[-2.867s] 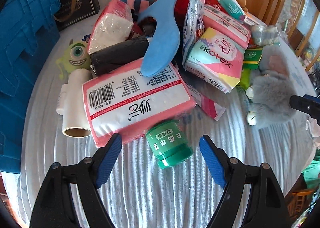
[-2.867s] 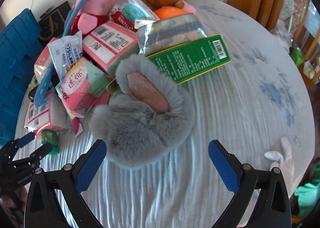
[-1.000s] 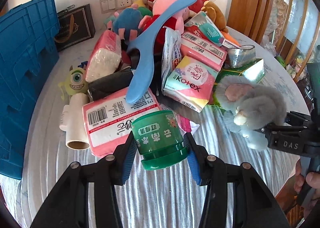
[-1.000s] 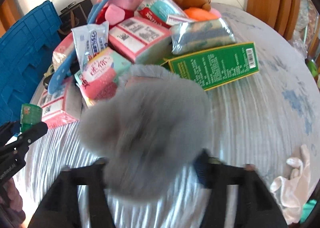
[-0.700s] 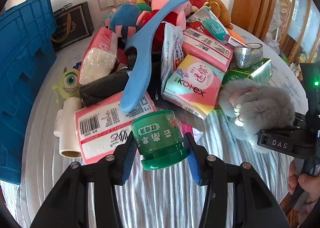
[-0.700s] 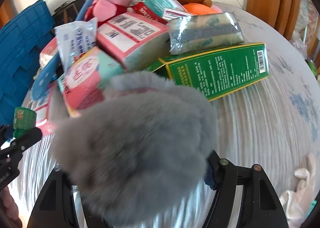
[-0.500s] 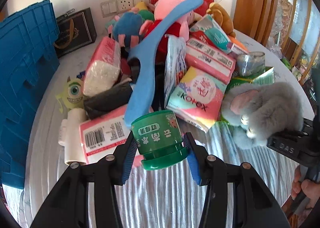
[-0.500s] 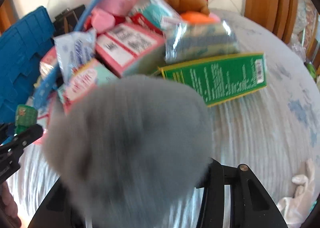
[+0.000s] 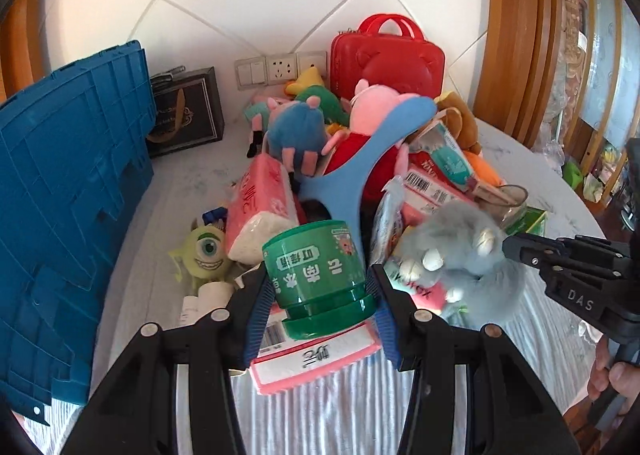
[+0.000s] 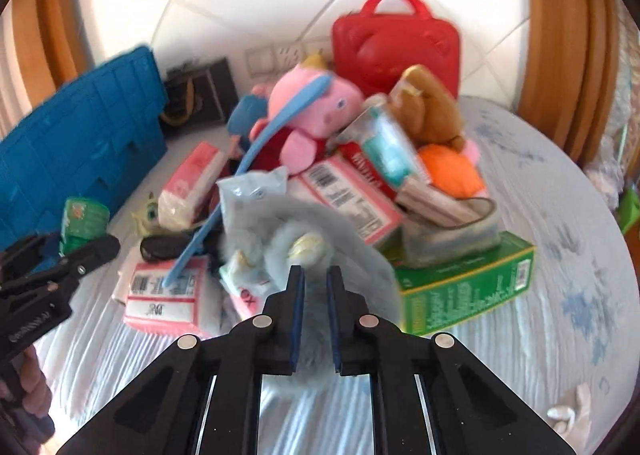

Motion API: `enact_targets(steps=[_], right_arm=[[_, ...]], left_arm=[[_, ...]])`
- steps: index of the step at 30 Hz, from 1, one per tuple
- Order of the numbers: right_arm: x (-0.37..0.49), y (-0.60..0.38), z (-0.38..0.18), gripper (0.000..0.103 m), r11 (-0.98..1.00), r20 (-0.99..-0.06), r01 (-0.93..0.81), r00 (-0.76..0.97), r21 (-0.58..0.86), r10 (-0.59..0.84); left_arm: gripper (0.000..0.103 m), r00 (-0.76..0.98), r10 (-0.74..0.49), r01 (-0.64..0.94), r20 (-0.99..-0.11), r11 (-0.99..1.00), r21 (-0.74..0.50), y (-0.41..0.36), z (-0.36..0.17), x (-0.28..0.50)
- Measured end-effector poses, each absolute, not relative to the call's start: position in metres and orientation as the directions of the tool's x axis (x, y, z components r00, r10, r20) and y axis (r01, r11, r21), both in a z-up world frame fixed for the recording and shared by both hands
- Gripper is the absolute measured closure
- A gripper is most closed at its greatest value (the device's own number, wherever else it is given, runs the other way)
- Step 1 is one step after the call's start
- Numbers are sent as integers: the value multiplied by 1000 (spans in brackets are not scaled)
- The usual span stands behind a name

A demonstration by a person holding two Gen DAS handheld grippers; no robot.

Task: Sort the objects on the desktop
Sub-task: 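Lift the green jar with the left tool while the right tool lifts the grey plush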

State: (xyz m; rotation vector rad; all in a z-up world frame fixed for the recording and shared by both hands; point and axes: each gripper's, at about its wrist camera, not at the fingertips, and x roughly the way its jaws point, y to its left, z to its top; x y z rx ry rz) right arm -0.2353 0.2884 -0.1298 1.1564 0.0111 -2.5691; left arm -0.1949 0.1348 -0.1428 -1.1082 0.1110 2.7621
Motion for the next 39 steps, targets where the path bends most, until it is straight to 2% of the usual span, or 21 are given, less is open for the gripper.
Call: enact_targets(steps=[1,3,4,5,8,13,15,17,24,25,26,28,29,39], right_arm=[[-238,285,-134,87,-948,-748,292,-600,125,-284],[-242,279,-150,60,-949,-785,283,-553,140,-281],[-243,277,-158,27,-951,-800,276,-536,135,-270],[-243,276,-165,14,-956,-811,265,-529,122,-251],[-242,277,-184,14,-965,-838,242,-501,104,-216],[-225,300,-193,12,-958,-843,219,-466,185,-269],[-216,306,-196,9,-954,-850,220,-445,201,-282],[-210,307,-202,0,-954,-865,224,-418,199,-279],[-214,302,-238,0,-956,-895,196,-351,218,-276],[-214,301,-238,10,-959,-892,202,-367,201,-264],[-213,298,-238,29,-964,-893,209,-384,163,-234],[-210,293,-235,35,-967,-892,226,-403,121,-206],[-207,293,-232,54,-963,-883,235,-414,130,-220],[-183,297,-155,57,-946,-736,294,-609,135,-295]], left_arm=[[57,-698,124,-182,-705,-983,7,131,-147,-197],[57,-671,130,-181,-730,-983,-9,123,-158,-201],[57,-661,134,-184,-738,-983,-14,121,-162,-201],[57,-644,137,-188,-752,-982,-18,120,-170,-203],[57,-606,143,-204,-783,-979,-21,125,-190,-206],[57,-540,177,-255,-823,-966,-40,149,-219,-200],[57,-505,189,-271,-842,-961,-53,158,-231,-198],[57,-520,168,-283,-838,-959,-17,167,-236,-191],[57,-517,154,-280,-842,-960,-3,170,-237,-184],[57,-513,153,-279,-845,-960,-4,170,-239,-184],[57,-505,151,-276,-850,-961,-6,170,-240,-184],[57,-502,156,-268,-851,-963,-18,169,-240,-184],[57,-505,159,-265,-848,-964,-23,169,-239,-184],[57,-651,169,-229,-740,-973,-21,152,-183,-180]])
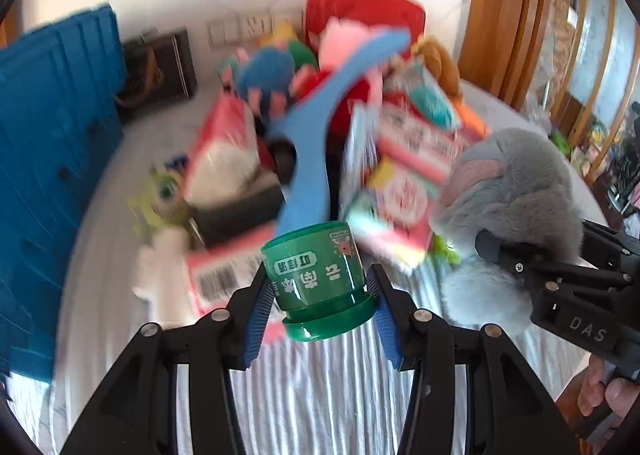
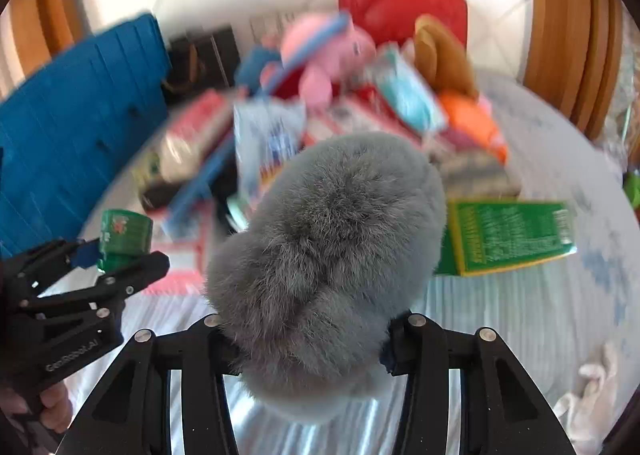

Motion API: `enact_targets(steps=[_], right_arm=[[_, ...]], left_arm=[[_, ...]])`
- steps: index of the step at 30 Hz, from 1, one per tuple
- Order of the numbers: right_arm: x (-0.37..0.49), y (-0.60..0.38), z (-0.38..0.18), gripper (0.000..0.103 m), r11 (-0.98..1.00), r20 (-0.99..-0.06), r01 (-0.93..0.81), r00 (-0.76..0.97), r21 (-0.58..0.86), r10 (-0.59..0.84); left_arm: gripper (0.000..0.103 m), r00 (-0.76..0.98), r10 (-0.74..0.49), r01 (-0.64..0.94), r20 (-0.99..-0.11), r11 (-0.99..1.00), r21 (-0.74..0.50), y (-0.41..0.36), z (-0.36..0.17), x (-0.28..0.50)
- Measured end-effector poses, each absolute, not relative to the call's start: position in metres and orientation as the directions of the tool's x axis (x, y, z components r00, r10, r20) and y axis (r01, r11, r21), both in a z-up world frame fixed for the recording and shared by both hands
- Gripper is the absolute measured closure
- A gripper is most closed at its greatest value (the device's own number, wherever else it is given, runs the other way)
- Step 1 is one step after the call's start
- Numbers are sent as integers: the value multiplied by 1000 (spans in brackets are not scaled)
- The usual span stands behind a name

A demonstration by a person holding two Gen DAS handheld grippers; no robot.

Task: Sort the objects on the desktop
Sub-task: 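Lift the green jar with the left tool while the right tool lifts the grey plush, then carry the jar and plush over the blue crate and open both tools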

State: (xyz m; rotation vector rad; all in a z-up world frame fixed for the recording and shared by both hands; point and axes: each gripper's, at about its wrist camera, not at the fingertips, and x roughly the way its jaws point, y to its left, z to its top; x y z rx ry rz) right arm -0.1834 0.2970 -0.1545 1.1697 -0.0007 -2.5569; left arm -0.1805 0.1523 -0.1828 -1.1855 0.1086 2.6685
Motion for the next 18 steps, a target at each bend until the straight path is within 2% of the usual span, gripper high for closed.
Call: enact_targets(steps=[11,18], right_arm=[[-190,204,-26,56,-903,-523,427,-761,41,-383],[-177,93,62,56,-844,-360,536,-790,-16,-496]], left_arm=[[57,-855,96,-132,-509,-991,34,76,-66,-171],[57,-917,-59,35,-395,-997,66,-34,11,-167]])
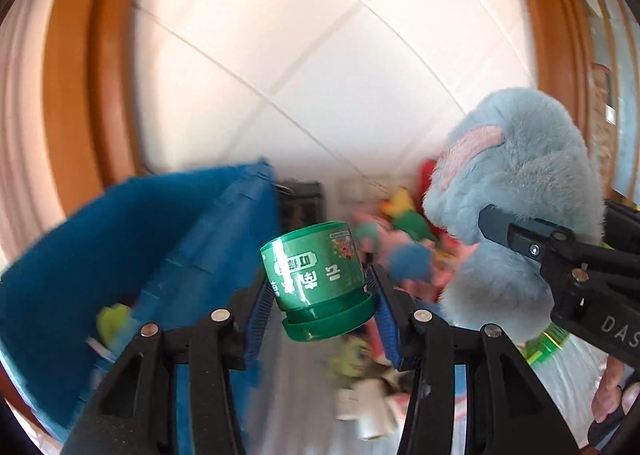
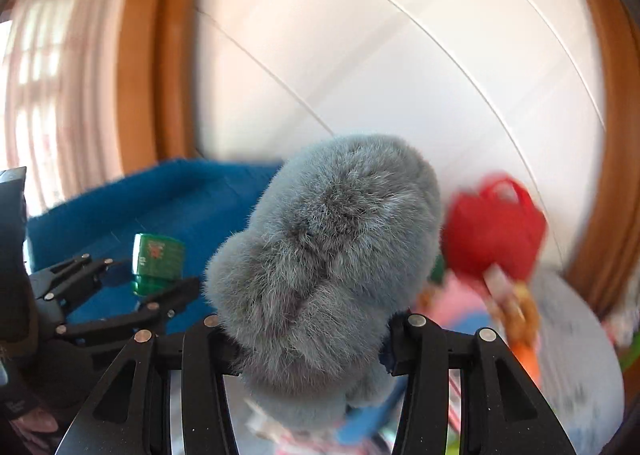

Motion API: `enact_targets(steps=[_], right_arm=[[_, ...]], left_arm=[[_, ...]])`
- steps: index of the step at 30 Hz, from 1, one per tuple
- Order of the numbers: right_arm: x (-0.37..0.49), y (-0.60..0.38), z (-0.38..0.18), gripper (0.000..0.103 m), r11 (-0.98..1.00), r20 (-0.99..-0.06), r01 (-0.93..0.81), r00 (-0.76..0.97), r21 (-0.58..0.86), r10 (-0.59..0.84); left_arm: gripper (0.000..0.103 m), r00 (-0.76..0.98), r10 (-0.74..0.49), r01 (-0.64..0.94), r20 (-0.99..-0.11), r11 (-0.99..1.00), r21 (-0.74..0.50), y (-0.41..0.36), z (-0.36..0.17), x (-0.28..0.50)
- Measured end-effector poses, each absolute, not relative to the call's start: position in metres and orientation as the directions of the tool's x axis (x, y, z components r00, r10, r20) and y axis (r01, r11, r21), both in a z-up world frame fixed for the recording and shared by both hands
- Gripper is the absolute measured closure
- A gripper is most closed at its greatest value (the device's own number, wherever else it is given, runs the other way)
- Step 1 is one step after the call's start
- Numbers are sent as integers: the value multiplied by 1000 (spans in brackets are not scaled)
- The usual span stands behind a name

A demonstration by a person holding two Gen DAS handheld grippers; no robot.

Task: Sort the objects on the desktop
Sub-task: 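Carry the jar and plush over the blue crate and open both tools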

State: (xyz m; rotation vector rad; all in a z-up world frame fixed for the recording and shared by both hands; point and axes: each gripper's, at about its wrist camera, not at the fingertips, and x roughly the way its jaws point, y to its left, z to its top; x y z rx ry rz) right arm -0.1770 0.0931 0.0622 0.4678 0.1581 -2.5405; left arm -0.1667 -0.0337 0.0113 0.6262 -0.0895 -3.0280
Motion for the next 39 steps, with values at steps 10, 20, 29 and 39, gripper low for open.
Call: enact_targets(steps=[10,20,29,39], right_arm=[[-164,-115,120,56,-720,-329,688,-704,-94,-630],[-195,-269,123,56,-701,-435,677,-713,-224,-550],[-231,-304,107,47,-727,-506,634,-733,-264,-456],[-247,-305,105,0,-767,-482,592,-762,-249,-432]], left_arm=[[57,-827,-285,258,-485,-958,123,-229,63,-199],[57,-776,-288,275,-561,-955,110,-325,59,-254],[35,-738,-261,243,-622,-963,115,-343,37,-286],[32,-729,-246,240,-639,-966,99,-343,39,-280]])
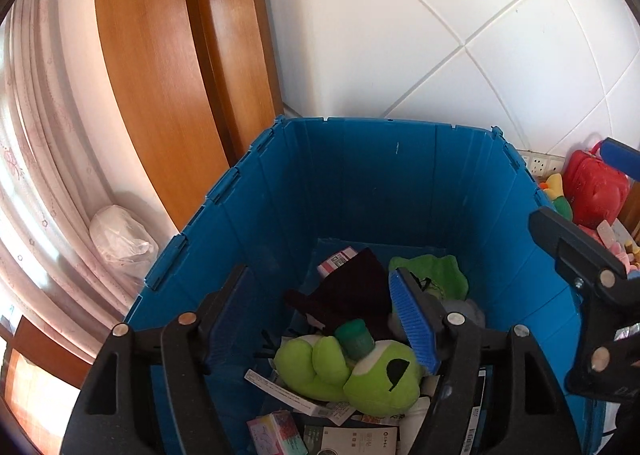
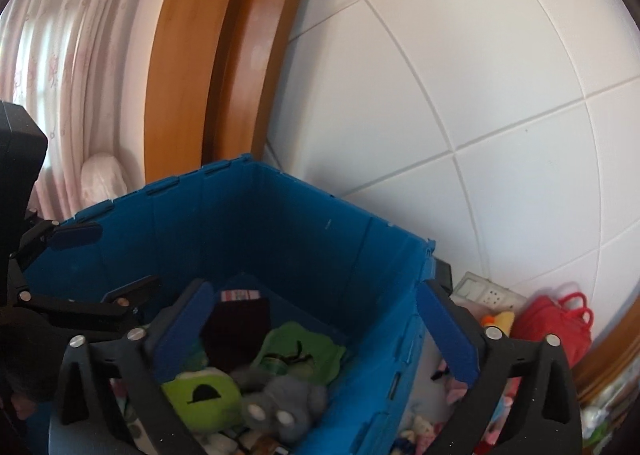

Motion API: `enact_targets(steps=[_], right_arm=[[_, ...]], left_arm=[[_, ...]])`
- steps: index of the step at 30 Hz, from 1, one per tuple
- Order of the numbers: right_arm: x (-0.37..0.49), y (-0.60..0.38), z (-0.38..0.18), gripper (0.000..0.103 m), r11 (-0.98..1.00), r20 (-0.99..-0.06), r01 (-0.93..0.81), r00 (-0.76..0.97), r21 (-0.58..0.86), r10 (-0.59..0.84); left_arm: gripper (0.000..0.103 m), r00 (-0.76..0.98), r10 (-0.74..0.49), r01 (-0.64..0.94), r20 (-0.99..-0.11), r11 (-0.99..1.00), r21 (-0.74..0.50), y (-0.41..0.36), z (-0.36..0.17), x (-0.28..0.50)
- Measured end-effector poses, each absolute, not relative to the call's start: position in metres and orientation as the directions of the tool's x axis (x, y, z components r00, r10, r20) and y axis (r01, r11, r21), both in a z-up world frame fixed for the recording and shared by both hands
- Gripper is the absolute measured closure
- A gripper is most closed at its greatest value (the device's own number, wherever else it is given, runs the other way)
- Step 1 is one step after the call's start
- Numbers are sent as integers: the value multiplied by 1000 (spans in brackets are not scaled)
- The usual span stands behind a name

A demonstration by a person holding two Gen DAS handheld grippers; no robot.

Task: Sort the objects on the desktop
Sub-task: 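Carry the jar and plush over the blue crate and open both tools, then move both tools back toward the pile on the table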

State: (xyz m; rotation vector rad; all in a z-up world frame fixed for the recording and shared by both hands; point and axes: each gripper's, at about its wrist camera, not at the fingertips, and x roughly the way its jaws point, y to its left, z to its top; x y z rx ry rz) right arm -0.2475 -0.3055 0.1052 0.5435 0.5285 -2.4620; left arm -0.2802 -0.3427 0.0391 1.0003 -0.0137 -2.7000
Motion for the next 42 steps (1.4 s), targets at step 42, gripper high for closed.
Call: enact_targets(steps=[42], right_arm=[[-214,275,-12,0,-982,-636,104,-772,-160,22]], left_arm=[[23,-802,76,-83,-592,-996,-17,20,-33,-196]])
